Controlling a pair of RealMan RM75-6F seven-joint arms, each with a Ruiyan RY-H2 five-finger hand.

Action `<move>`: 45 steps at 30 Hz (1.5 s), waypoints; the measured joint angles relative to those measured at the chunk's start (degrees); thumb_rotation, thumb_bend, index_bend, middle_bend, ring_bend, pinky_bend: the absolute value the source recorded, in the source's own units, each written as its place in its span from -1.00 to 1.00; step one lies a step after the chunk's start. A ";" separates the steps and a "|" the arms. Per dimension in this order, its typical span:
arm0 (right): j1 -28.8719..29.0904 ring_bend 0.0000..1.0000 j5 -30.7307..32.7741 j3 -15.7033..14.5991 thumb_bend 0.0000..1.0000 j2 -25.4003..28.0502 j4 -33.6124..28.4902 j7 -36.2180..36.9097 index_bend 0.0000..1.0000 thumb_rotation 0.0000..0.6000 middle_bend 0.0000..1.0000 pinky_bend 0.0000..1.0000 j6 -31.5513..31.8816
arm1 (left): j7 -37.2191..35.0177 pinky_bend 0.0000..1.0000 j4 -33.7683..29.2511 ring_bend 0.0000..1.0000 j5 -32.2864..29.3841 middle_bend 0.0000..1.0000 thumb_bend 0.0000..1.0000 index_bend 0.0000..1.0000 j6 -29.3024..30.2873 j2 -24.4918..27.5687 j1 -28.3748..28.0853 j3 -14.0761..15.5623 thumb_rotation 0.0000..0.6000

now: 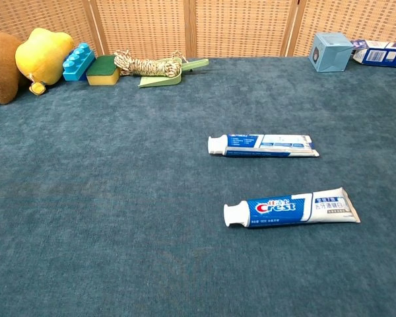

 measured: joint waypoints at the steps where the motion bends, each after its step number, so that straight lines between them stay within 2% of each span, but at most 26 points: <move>1: 0.26 -0.78 -0.30 -0.20 -0.43 0.24 -0.41 0.39 -0.49 1.00 -0.58 -0.58 -0.56 | -0.22 -0.93 -0.12 -0.90 -0.02 -0.77 -0.50 -0.62 -0.07 0.17 -0.08 -0.08 1.00; 7: 3.11 -0.78 -1.99 -1.53 -0.43 1.72 -3.33 1.82 -0.49 1.00 -0.58 -0.58 -6.12 | -1.54 -0.93 -0.39 -0.90 -0.45 -0.77 -0.50 -0.62 -1.82 0.46 -1.63 -1.07 1.00; 15: 6.94 -0.78 -2.06 -1.76 -0.44 0.12 -4.89 -1.24 -0.49 1.00 -0.58 -0.58 -11.70 | -1.11 -0.93 -1.08 -0.90 -0.88 -0.78 -0.50 -0.62 -3.69 0.69 -3.69 -2.40 1.00; 25: 10.37 -0.78 3.01 -1.27 -0.45 -4.18 -5.60 -12.17 -0.49 1.00 -0.58 -0.57 -17.40 | -0.98 -0.93 -2.31 -0.91 -1.18 -0.79 -0.50 -0.62 -5.25 1.50 -6.13 -4.09 1.00; 38: 13.10 -0.78 9.07 -1.29 -0.45 -10.50 -3.29 -26.56 -0.47 1.00 -0.58 -0.57 -19.78 | -2.62 -0.93 -1.18 -0.91 -2.58 -0.79 -0.50 -0.62 -6.47 1.29 -6.92 -3.80 1.00; 45: 14.32 -0.78 12.67 -1.09 -0.45 -12.89 -1.70 -28.61 -0.41 1.00 -0.58 -0.56 -20.49 | -3.20 -0.93 -0.88 -0.91 -2.62 -0.79 -0.50 -0.62 -6.07 1.50 -6.77 -3.52 1.00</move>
